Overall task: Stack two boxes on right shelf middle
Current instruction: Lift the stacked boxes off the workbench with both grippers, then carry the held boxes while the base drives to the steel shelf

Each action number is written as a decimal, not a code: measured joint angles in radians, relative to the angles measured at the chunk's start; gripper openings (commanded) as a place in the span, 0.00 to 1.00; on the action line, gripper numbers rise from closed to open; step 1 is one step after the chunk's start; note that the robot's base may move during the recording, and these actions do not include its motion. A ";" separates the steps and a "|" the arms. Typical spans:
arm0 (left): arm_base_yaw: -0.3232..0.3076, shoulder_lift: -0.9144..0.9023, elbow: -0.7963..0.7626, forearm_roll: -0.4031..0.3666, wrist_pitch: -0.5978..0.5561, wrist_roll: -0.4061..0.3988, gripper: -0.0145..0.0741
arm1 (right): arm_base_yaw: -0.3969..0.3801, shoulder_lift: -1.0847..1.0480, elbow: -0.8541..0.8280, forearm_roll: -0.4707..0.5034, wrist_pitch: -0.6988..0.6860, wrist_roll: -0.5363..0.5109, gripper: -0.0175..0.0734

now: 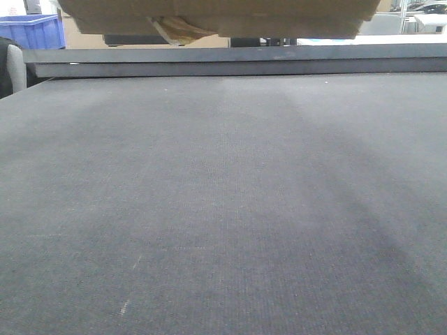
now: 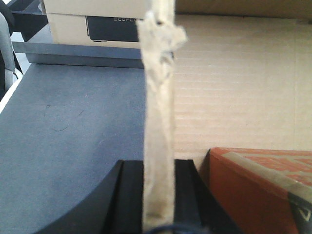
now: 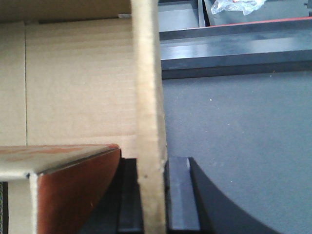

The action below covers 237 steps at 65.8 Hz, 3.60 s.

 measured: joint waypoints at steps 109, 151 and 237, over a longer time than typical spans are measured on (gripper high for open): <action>0.000 0.000 -0.015 0.022 -0.023 -0.002 0.04 | 0.000 0.000 0.000 -0.081 -0.057 0.008 0.01; 0.000 0.000 -0.015 0.025 -0.023 -0.002 0.04 | 0.000 0.000 0.000 -0.081 -0.059 0.008 0.01; 0.002 0.000 -0.019 0.032 -0.025 -0.002 0.04 | 0.000 0.002 0.000 -0.081 -0.071 0.008 0.01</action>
